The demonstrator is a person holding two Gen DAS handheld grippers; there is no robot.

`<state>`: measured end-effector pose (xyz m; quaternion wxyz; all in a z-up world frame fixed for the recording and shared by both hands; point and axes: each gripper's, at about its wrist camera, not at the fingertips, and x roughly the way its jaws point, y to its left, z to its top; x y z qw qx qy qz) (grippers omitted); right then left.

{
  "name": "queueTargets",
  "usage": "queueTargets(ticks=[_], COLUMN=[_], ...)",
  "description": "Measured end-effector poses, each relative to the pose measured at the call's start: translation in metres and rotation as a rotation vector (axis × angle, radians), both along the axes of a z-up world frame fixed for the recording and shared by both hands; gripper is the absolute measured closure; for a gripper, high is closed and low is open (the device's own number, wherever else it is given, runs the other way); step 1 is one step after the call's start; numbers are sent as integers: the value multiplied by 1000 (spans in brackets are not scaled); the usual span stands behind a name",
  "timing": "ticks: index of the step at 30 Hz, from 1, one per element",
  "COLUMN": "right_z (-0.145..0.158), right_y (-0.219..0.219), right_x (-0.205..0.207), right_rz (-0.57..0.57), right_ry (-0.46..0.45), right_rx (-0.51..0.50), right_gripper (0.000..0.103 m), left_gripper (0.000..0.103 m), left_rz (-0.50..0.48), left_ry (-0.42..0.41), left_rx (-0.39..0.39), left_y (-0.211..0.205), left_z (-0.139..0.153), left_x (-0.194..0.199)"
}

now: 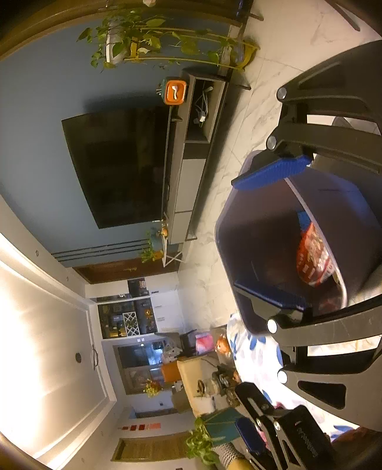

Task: Collect trash
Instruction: 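Move both open tools back to the black bag and pink bag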

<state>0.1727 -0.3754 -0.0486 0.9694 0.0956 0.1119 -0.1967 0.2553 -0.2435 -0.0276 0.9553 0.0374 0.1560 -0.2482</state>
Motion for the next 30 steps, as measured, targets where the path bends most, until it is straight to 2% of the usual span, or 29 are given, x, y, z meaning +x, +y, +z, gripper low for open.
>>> queueTargets(ticks=[4, 10, 15, 21, 30], right_z=[5, 12, 13, 8, 5], right_y=[17, 52, 89, 131, 182], right_x=[-9, -20, -23, -17, -9], right_rz=[37, 117, 181, 270, 347], right_ry=[-6, -11, -21, -13, 9], right_rx=[-7, -25, -42, -34, -36], right_gripper=[33, 31, 31, 31, 31], left_gripper=[19, 19, 19, 19, 19], left_rz=[67, 227, 342, 474, 585], left_ry=[-12, -41, -20, 1, 18], left_rx=[-6, 2, -16, 3, -11], left_y=[28, 85, 135, 195, 257], left_z=[4, 2, -5, -17, -30], left_x=[-17, -40, -51, -63, -82])
